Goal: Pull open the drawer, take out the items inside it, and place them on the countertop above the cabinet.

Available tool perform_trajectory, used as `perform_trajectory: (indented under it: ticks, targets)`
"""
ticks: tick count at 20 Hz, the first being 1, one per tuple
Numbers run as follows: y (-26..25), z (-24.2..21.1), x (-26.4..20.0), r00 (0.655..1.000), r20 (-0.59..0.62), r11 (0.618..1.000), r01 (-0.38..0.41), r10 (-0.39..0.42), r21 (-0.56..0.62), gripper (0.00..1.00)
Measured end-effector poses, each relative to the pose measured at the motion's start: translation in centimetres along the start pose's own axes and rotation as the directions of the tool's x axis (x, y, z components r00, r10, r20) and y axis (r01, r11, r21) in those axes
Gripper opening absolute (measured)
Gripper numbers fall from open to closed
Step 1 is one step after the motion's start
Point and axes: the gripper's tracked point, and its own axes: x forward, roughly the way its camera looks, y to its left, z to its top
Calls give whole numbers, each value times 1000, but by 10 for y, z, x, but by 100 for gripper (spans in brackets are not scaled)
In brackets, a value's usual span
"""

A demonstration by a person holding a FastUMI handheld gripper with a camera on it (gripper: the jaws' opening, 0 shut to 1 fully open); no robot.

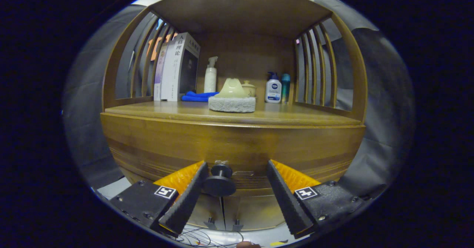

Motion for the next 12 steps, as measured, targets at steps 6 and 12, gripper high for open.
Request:
perform_trajectory:
  ticks: [6,12]
  targets:
    - [4,7,-15,996,-38,997,-74,75,25,100]
    - [-39,64,-136,967,110,971,-220,229,-89,100]
